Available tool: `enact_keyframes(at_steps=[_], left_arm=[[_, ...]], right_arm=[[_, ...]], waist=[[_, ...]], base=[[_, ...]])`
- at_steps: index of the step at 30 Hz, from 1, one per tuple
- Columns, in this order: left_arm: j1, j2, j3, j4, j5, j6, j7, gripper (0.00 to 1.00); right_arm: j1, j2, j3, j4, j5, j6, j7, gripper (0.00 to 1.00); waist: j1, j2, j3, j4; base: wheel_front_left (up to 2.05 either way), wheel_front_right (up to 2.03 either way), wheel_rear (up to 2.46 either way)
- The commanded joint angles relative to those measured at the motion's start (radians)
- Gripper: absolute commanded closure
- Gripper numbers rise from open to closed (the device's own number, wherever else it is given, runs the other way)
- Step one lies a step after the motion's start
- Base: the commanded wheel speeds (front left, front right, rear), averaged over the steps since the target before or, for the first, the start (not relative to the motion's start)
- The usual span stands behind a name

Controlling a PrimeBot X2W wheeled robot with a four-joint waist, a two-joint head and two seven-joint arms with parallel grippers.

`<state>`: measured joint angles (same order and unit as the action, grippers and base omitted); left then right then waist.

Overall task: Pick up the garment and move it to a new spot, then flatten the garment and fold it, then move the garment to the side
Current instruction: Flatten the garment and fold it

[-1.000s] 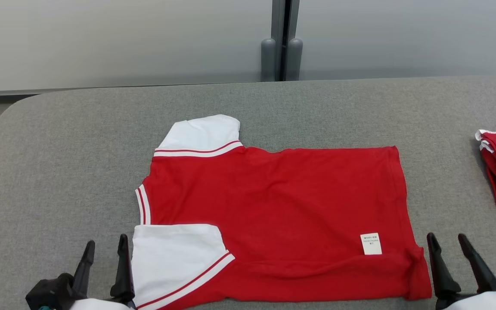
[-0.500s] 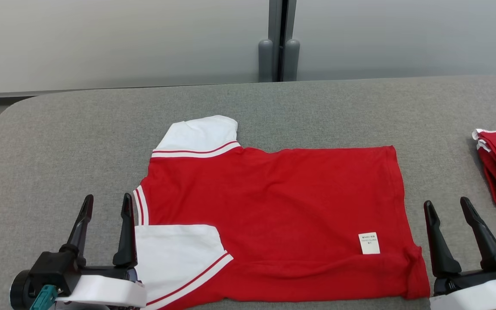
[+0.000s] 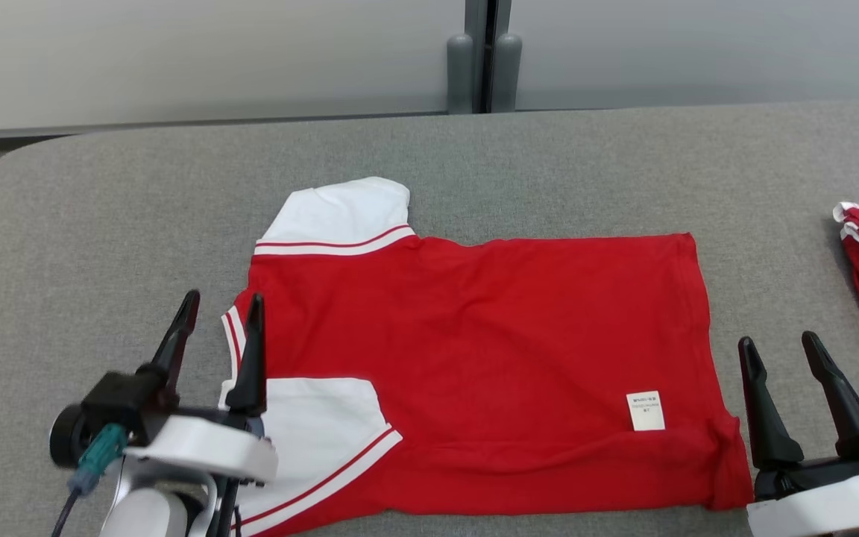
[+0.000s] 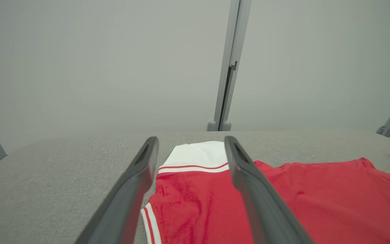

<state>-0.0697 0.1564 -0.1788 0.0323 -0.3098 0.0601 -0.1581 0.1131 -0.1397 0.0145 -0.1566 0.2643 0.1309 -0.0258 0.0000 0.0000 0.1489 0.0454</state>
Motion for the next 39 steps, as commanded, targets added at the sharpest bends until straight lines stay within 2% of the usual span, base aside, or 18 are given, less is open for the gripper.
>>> enact_keyframes(at_steps=[1, 7, 12, 19, 25, 26, 27, 28, 33, 39], left_arm=[[-0.052, 0.001, -0.005, 0.015, -0.010, -0.015, 0.008, 0.00], [-0.317, -0.030, -0.037, 0.184, -0.055, -0.087, 0.072, 0.00], [-0.562, -0.033, -0.048, 0.414, -0.081, -0.138, 0.117, 0.00], [-0.808, -0.004, -0.046, 0.743, -0.106, -0.169, 0.158, 0.00], [-0.922, 0.022, -0.054, 0.962, -0.112, -0.177, 0.207, 0.00], [-0.929, 0.022, -0.060, 0.993, -0.109, -0.177, 0.221, 0.05], [-0.934, 0.018, -0.066, 1.016, -0.110, -0.180, 0.225, 0.60], [-0.941, 0.015, -0.074, 1.031, -0.109, -0.180, 0.224, 1.00], [-0.974, 0.001, -0.106, 1.070, -0.100, -0.188, 0.163, 1.00], [-1.014, -0.040, -0.131, 1.081, -0.110, -0.190, 0.069, 1.00]], right_arm=[[-0.020, -0.005, 0.001, -0.011, 0.010, 0.000, 0.001, 0.00], [-0.084, -0.027, 0.013, -0.018, 0.024, 0.000, -0.003, 0.00], [-0.143, -0.039, 0.031, -0.002, 0.037, 0.000, -0.023, 0.00], [-0.203, -0.048, 0.066, 0.048, 0.063, 0.000, -0.060, 0.00], [-0.236, -0.051, 0.080, 0.091, 0.079, 0.000, -0.083, 0.00], [-0.241, -0.053, 0.077, 0.097, 0.079, 0.000, -0.087, 0.00], [-0.245, -0.056, 0.074, 0.102, 0.080, 0.000, -0.089, 0.00], [-0.249, -0.058, 0.071, 0.107, 0.084, 0.000, -0.091, 0.00], [-0.287, -0.076, 0.044, 0.136, 0.099, 0.000, -0.090, 0.00], [-0.405, -0.136, 0.039, 0.221, 0.143, 0.000, -0.076, 0.00]], waist=[[0.0000, 0.0000, 0.037, -0.004], [0.0000, 0.0000, 0.170, -0.043], [0.0000, 0.0000, 0.270, -0.086], [0.0000, 0.0000, 0.340, -0.141], [0.0000, 0.0000, 0.361, -0.159], [0.0000, 0.0000, 0.362, -0.160], [0.0000, 0.0000, 0.362, -0.160], [0.0000, 0.0000, 0.362, -0.159], [0.0000, 0.0000, 0.352, -0.141], [0.0000, 0.0000, 0.352, -0.091]], base=[[0.00, 0.00, 0.00], [0.00, 0.00, 0.00], [0.00, 0.00, 0.00], [0.00, 0.00, 0.00], [0.00, 0.00, 0.00], [0.00, 0.00, 0.00], [0.00, 0.00, 0.00], [0.00, 0.00, 0.00], [0.00, 0.00, 0.00], [0.00, 0.00, 0.00]])
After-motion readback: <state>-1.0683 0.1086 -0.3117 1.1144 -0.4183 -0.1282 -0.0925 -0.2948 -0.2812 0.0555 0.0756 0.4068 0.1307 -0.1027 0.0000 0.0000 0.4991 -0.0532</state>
